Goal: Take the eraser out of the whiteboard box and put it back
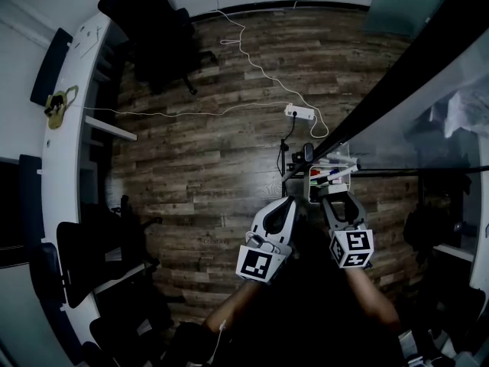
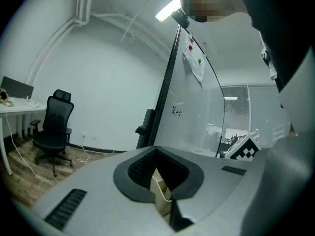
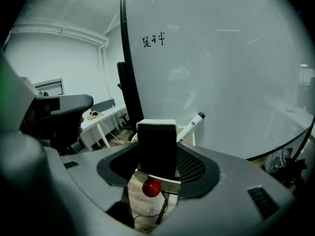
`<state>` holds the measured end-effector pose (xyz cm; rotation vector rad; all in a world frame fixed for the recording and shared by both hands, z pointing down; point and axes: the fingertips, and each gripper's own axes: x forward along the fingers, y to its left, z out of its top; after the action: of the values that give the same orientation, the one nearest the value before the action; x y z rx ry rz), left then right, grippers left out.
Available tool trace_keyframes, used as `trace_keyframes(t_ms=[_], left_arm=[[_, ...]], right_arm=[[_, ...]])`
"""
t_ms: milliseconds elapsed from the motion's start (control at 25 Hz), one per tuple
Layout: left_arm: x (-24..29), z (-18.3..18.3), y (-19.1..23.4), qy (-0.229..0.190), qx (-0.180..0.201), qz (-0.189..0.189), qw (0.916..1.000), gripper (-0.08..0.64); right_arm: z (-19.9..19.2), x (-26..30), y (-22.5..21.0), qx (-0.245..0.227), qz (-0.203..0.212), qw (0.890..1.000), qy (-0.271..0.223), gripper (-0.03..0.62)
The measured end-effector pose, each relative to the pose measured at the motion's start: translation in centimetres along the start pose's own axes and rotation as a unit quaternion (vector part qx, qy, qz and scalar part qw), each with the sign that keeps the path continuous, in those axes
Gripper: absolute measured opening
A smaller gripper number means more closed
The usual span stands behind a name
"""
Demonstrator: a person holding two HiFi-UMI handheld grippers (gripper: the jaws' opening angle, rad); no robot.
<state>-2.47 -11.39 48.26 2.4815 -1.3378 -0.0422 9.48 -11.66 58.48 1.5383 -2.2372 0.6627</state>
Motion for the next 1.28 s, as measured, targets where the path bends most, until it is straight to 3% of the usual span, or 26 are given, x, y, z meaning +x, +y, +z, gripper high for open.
trace_keyframes(t_ms=[520, 1280], left_arm=[[-0.2, 0.1, -0.7, -0.003, 0.003, -0.004, 1.0, 0.006], [-2.0, 0.7, -2.8, -0.023, 0.015, -0.026, 0.9993, 0.006]], right_arm=[[0.4, -0.8, 0.0, -0.003, 0.005, 1.0, -0.015, 0.239], [1.4, -4.5, -0.3, -0.003, -0.023, 0.998, -0.066, 0.239]])
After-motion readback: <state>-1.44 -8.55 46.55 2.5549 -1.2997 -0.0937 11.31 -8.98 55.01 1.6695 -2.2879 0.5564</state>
